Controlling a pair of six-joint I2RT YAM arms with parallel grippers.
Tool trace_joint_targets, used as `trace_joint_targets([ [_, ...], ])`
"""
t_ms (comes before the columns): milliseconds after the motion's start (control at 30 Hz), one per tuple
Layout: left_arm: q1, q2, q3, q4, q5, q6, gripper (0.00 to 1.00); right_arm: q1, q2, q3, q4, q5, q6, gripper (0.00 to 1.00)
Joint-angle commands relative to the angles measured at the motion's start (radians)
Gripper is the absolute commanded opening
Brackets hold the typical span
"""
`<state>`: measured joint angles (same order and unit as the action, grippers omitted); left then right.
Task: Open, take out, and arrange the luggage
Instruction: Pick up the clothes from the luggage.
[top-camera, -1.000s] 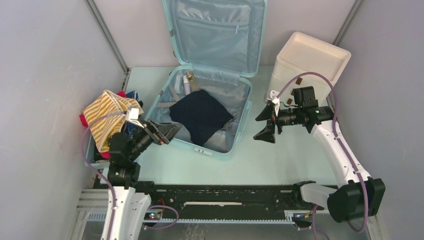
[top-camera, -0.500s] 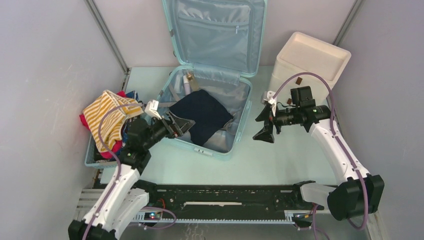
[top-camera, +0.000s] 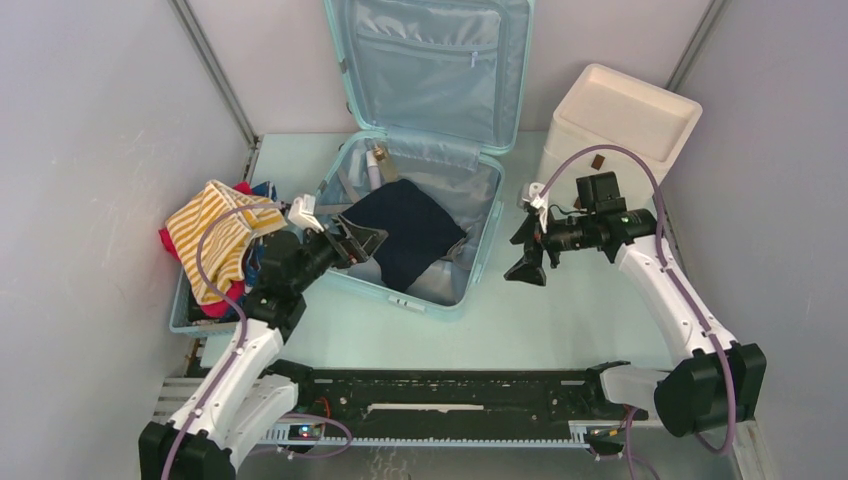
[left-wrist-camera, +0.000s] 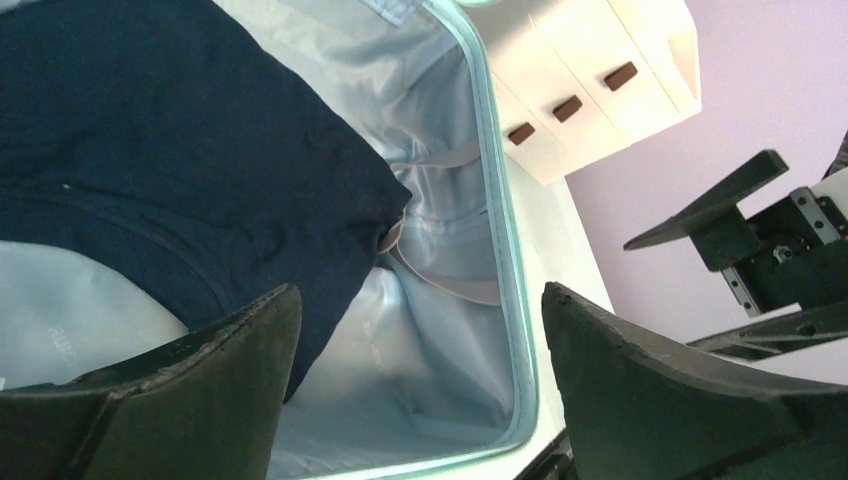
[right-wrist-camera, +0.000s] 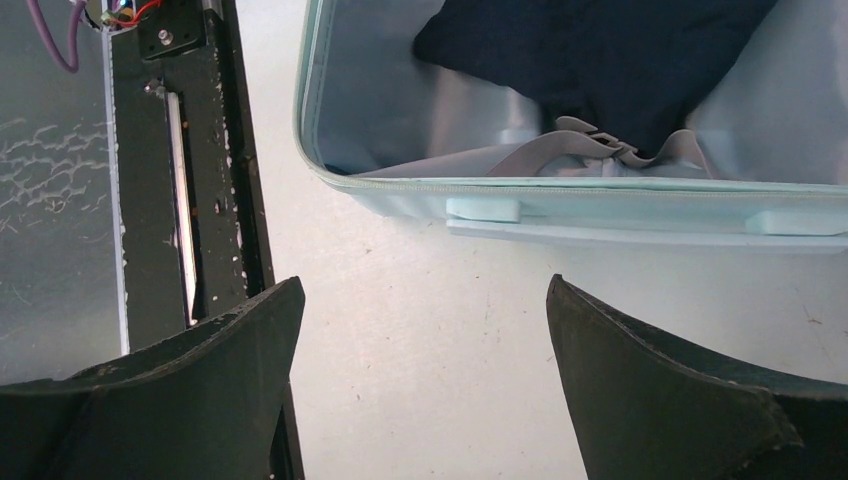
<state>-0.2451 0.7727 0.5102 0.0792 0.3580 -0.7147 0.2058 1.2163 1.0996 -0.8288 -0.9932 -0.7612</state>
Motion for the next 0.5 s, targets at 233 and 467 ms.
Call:
trace_joint_targets([
  [233,-0.008,0.184,0.095,0.171,-0.047,0.03,0.94,-0.011,0.052,0.025,-0.014,0.006,0.0,1.0],
  [467,-0.008,0.261,0.207,0.002,-0.056,0.147,0.94,-0.033,0.065,0.018,-0.006,0.026,-0.003,1.0],
])
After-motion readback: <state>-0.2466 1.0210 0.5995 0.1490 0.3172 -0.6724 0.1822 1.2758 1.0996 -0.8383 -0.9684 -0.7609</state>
